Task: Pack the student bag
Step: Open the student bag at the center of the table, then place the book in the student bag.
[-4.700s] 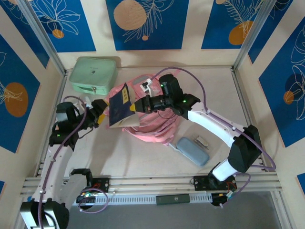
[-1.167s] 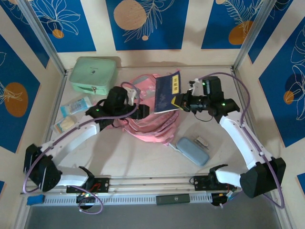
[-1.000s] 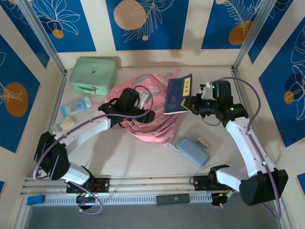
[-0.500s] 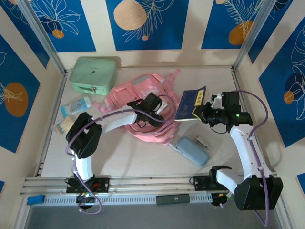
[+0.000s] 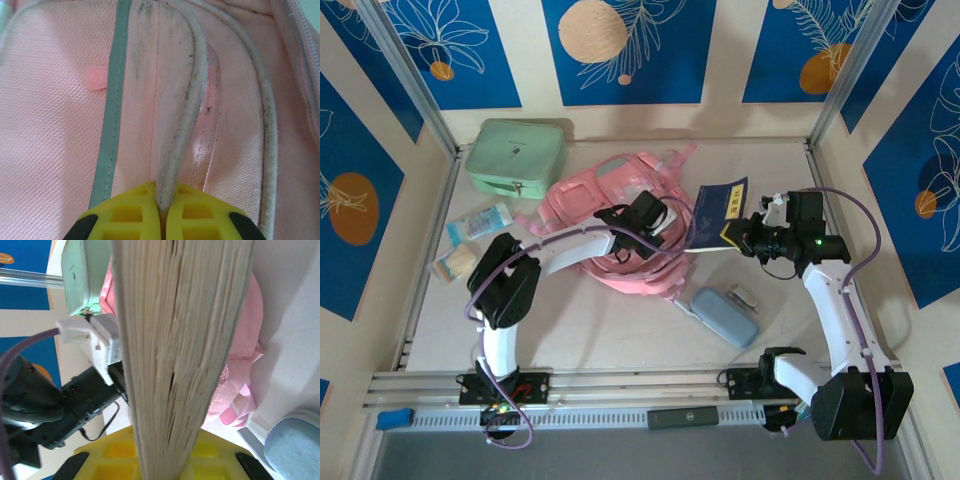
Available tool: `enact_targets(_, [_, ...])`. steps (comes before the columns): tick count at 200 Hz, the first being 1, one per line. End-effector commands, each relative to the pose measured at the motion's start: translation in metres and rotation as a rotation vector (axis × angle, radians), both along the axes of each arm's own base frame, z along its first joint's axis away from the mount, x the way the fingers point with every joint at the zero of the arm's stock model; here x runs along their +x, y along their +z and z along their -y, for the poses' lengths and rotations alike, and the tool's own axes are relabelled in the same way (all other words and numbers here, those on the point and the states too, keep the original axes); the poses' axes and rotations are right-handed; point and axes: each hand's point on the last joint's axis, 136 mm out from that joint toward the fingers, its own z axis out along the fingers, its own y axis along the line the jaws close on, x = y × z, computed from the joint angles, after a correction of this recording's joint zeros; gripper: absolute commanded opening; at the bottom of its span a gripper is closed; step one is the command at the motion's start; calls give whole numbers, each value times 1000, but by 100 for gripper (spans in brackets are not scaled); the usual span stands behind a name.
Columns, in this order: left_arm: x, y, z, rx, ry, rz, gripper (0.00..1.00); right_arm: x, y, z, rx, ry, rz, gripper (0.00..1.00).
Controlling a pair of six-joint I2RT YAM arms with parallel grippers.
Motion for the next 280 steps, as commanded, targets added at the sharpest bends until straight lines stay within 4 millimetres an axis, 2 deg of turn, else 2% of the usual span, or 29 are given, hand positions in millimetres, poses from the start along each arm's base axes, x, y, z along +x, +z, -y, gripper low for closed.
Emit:
enact_targets(1, [19, 81, -14, -52, 84, 132, 0, -7, 13, -6, 28, 38, 53, 0])
enact_targets(28, [26, 138, -22, -133, 148, 189, 0, -19, 6, 0, -25, -1, 1, 0])
enact_targets(45, [31, 165, -28, -177, 191, 217, 0, -26, -2, 1, -31, -7, -26, 0])
enact_targets(74, [34, 201, -41, -217, 275, 259, 0, -28, -15, -17, 31, 54, -28, 0])
enact_targets(86, [29, 212, -40, -260, 265, 264, 0, -26, -19, -29, 49, 97, -34, 0])
enact_targets(109, [17, 219, -33, -323, 201, 245, 0, -17, -26, -68, 76, 242, -22, 0])
enact_targets(129, [9, 218, -33, -345, 171, 229, 0, -2, -21, -108, 115, 377, 42, 0])
enact_targets(138, [6, 219, -32, -357, 165, 224, 0, 10, -27, -120, 101, 392, 50, 0])
enact_targets(148, [3, 223, -34, -374, 174, 220, 0, 21, -31, -129, 108, 396, 59, 0])
enact_targets(177, [-1, 231, -39, -403, 188, 218, 0, 55, -59, -149, 153, 381, 60, 0])
enact_targets(193, [-3, 232, -39, -414, 180, 213, 0, 67, -77, -159, 138, 377, 43, 5])
enact_targets(208, [-2, 231, -40, -420, 187, 215, 0, 76, -93, -163, 114, 371, 14, 17])
enact_targets(220, [-1, 228, -42, -409, 193, 213, 0, 80, -106, -156, 82, 332, -15, 29])
enact_targets(243, [0, 225, -46, -403, 200, 206, 0, 72, -115, -142, 8, 294, -53, 50])
enact_targets(258, [0, 223, -48, -405, 205, 205, 0, 59, -117, -134, -73, 293, -77, 55])
enact_targets(280, [0, 220, -50, -420, 211, 199, 0, 36, -122, -110, -226, 240, -118, 55])
